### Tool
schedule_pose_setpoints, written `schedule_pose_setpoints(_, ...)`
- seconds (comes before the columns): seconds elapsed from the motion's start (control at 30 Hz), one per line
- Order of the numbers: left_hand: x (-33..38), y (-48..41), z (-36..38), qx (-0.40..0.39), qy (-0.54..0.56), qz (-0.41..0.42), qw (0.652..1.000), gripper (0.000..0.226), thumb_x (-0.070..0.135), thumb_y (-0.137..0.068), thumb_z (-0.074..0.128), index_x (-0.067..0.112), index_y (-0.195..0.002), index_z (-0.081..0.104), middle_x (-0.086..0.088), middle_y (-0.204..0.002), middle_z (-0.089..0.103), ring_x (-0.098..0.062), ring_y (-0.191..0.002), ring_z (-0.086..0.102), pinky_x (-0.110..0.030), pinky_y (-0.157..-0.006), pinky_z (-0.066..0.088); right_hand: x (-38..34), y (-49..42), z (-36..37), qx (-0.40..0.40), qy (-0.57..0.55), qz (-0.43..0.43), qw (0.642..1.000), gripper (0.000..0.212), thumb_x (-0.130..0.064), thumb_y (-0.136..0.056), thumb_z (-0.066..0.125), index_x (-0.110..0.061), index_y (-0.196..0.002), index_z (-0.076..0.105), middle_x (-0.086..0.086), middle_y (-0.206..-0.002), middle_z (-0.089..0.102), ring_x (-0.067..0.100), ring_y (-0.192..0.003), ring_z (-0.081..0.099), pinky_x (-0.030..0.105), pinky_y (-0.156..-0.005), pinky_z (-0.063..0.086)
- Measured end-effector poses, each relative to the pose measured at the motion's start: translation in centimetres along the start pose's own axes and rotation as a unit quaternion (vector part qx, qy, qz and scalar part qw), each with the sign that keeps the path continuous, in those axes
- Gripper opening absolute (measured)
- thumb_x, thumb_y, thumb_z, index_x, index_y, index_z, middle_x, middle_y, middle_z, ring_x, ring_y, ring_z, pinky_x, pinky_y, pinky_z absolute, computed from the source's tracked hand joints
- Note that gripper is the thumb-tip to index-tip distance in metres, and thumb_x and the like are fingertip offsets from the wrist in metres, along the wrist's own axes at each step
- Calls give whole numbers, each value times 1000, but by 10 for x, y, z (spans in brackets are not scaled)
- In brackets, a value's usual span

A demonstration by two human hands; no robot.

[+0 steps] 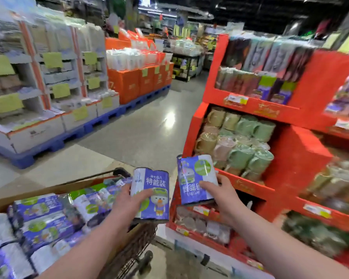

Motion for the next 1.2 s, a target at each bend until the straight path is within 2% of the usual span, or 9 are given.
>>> schedule_pose_setpoints(0.13, 10, 6, 60, -70, -6, 10, 998, 41, 24, -78, 77, 12, -114, 61, -7, -99, 73, -23, -84, 71, -31, -67, 55, -1, 13, -67, 55, -20, -22, 998, 95, -43, -42, 80, -15, -127, 50, 7, -112, 69, 28, -96, 69, 53, -91, 53)
schedule_pose_setpoints(0.23, 18, 19, 113, -116, -4, 17, 993, 52, 33, -67, 81, 13, -111, 63, -6, -98, 74, -25, -85, 72, -41, -78, 58, 1, 24, -122, 83, -38, -36, 995, 90, -42, -41, 80, -16, -122, 53, 8, -112, 69, 30, -100, 67, 55, -94, 50)
schedule_pose_setpoints(0.3, 22, 33, 151, -142, -5, 22, 990, 38, 25, -74, 78, 15, -107, 62, -6, -97, 74, -25, -84, 71, -40, -75, 57, 2, 31, -160, 103, -36, -40, 993, 85, -43, -42, 80, -18, -119, 54, 6, -110, 70, 30, -101, 67, 54, -93, 51)
schedule_pose_setpoints(0.43, 20, 59, 231, -166, -11, 25, 986, 56, 37, -57, 75, 17, -107, 62, -6, -99, 73, -27, -90, 70, -45, -83, 55, 5, 50, -242, 140, -50, -43, 988, 80, -37, -49, 78, -16, -122, 52, 7, -111, 69, 29, -96, 66, 37, -68, 50)
schedule_pose_setpoints(0.63, 10, 96, 361, -203, -21, 44, 978, 22, 19, -85, 70, 16, -105, 61, -1, -91, 71, -15, -75, 68, -30, -67, 53, 13, 70, -377, 171, -92, -46, 980, 46, -14, -81, 72, -16, -122, 50, 9, -112, 69, 31, -100, 66, 50, -93, 51)
schedule_pose_setpoints(0.7, 7, 108, 399, -222, -18, 50, 974, 20, 20, -87, 68, 16, -104, 61, -2, -92, 70, -11, -72, 68, -25, -61, 51, 15, 73, -417, 184, -107, -54, 976, 46, -14, -83, 71, -14, -125, 51, 9, -108, 71, 28, -95, 68, 43, -83, 53)
schedule_pose_setpoints(0.83, 4, 122, 460, -244, -15, 36, 969, 30, 27, -86, 69, 18, -113, 58, -2, -103, 70, -23, -93, 66, -32, -72, 50, 16, 77, -476, 198, -123, -60, 971, 50, -24, -79, 73, -14, -123, 52, 8, -103, 72, 26, -78, 68, 27, -49, 49)
schedule_pose_setpoints(1.03, 13, 112, 527, -284, -40, 43, 957, 38, 33, -84, 71, 20, -118, 57, -2, -107, 71, -23, -94, 69, -40, -81, 54, 17, 63, -531, 210, -144, -59, 965, 63, -29, -70, 77, -15, -125, 51, 9, -107, 72, 37, -99, 68, 56, -79, 52)
schedule_pose_setpoints(1.2, 28, 88, 596, -330, -40, 55, 942, 50, 39, -72, 77, 20, -115, 60, -4, -105, 73, -27, -93, 70, -51, -89, 54, 7, 40, -573, 254, -136, -68, 955, 47, -25, -77, 74, -18, -120, 57, 7, -104, 73, 32, -95, 70, 55, -80, 53)
Point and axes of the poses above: each hand's wrist, its own y-axis away from the middle knuckle, its own z-axis out of the palm, x = y × z, the point moved 2 cm from there along -y, towards the middle knuckle
